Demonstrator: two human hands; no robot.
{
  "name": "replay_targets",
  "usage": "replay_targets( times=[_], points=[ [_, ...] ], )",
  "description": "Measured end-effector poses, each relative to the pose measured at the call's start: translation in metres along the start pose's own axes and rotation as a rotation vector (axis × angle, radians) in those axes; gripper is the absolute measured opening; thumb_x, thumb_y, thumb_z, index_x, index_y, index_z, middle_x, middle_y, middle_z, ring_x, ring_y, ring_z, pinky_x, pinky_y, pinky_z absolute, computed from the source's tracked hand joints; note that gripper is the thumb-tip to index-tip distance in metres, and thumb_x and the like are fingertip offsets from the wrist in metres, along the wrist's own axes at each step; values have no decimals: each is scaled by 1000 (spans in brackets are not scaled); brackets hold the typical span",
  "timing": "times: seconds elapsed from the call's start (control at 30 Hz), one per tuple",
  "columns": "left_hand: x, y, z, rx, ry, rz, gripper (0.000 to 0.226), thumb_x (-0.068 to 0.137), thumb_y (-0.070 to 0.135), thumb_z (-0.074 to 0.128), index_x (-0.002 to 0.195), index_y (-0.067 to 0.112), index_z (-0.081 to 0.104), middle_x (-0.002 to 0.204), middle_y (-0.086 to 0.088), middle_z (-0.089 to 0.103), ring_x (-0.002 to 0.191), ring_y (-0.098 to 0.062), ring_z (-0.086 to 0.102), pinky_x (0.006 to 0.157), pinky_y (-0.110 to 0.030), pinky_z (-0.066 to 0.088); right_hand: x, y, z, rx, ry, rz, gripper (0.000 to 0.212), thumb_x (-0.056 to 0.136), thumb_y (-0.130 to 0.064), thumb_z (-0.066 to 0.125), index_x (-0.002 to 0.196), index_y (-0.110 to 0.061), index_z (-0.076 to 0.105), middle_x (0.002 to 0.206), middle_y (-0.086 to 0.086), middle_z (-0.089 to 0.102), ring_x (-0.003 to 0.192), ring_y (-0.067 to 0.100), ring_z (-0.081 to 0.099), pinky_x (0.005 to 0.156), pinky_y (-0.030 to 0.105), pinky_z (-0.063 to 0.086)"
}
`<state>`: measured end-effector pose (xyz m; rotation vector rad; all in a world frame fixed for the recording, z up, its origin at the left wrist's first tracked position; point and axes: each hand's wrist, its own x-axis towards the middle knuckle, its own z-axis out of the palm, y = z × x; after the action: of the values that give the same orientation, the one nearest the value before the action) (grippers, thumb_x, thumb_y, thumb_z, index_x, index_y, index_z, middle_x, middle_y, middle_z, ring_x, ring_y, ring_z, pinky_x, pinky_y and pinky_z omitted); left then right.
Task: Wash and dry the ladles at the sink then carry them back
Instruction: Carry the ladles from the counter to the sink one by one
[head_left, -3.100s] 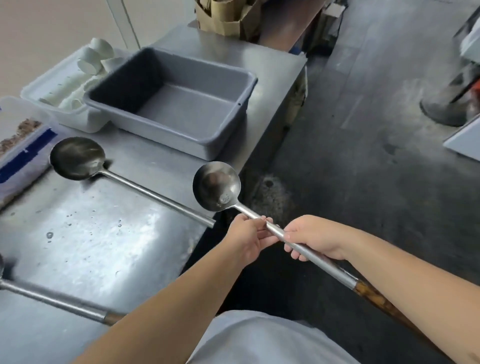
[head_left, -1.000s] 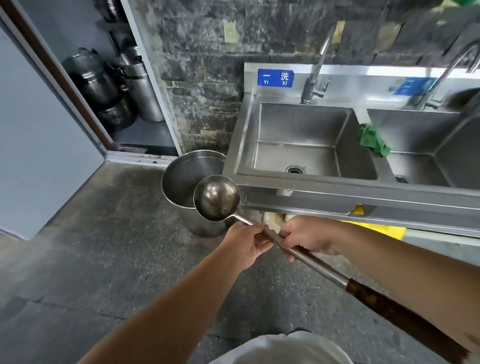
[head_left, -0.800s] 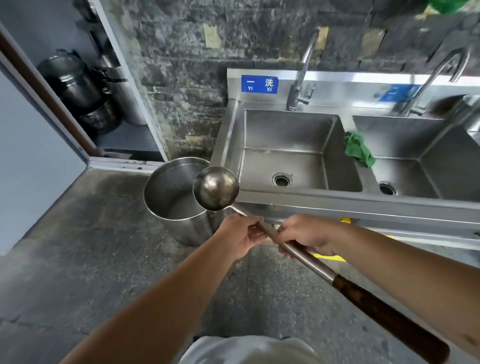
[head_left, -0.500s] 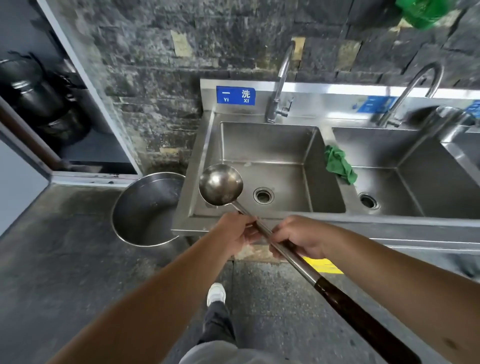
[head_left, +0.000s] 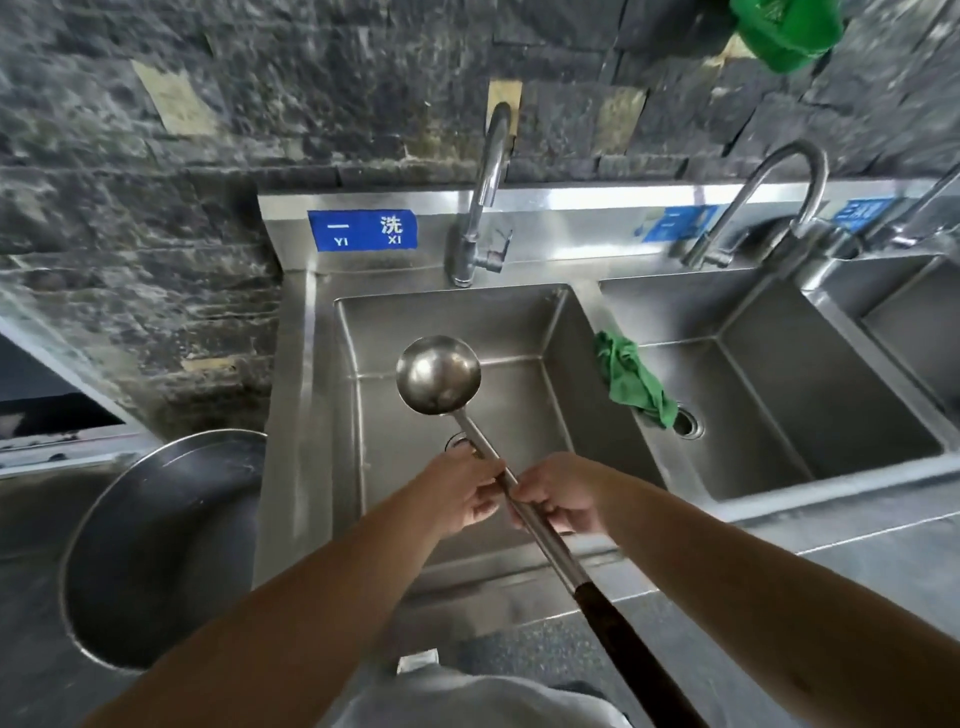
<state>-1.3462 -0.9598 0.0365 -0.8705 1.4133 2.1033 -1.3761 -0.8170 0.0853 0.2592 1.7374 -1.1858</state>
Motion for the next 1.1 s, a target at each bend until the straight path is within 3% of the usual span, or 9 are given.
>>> replay_targets(
  times=[0.13,0.3,0.47,0.6,0.77,0.93,1.1],
  points=[
    [39,23,-6,50,3,-73,16,94,7,55,94,23,54,75,2,63,68,-12,58,68,-27,40,39,-17,-6,98,72,79,12,95,3,53,88,3,63,72,14,67,66,22,67,65,29,57],
    [95,36,-13,55,38,-126,21,95,3,52,86,21,54,67,1,59,56,-10,51,52,-20,36,98,-32,-15,197,86,163,9,95,2,55,91,4,63,73,15,67,64,21,67,54,26,55],
    [143,40,-25,80,61,-123,17,92,1,54,93,17,60,72,-4,58,58,-14,52,53,-22,39,159,-35,-21,208,88,216,14,95,-1,57,104,6,64,85,17,70,68,21,69,47,23,53],
    [177,38,-35,67,108,-131,21,92,-2,54,94,18,61,71,-4,57,57,-16,51,50,-22,41,200,-36,-25,219,85,251,7,95,-3,58,93,2,64,86,16,71,75,23,69,65,31,59],
    [214,33,-46,16,155,-149,27,94,-1,53,99,24,62,72,-2,58,54,-15,47,49,-23,37,246,-33,-30,249,25,254,8,95,-3,58,95,2,65,95,18,71,87,26,69,90,39,57],
    [239,29,-51,-1,200,-174,39,95,-2,51,115,31,59,74,-1,58,50,-11,47,48,-21,38,275,-30,-29,298,-1,294,8,95,-1,56,94,3,62,87,16,68,79,24,66,83,35,57],
    [257,24,-54,3,221,-195,43,96,-4,48,124,28,57,78,-1,61,52,-11,54,47,-20,41,297,-25,-32,285,25,326,6,94,-1,57,92,3,62,92,17,70,85,26,67,89,39,57]
  ],
)
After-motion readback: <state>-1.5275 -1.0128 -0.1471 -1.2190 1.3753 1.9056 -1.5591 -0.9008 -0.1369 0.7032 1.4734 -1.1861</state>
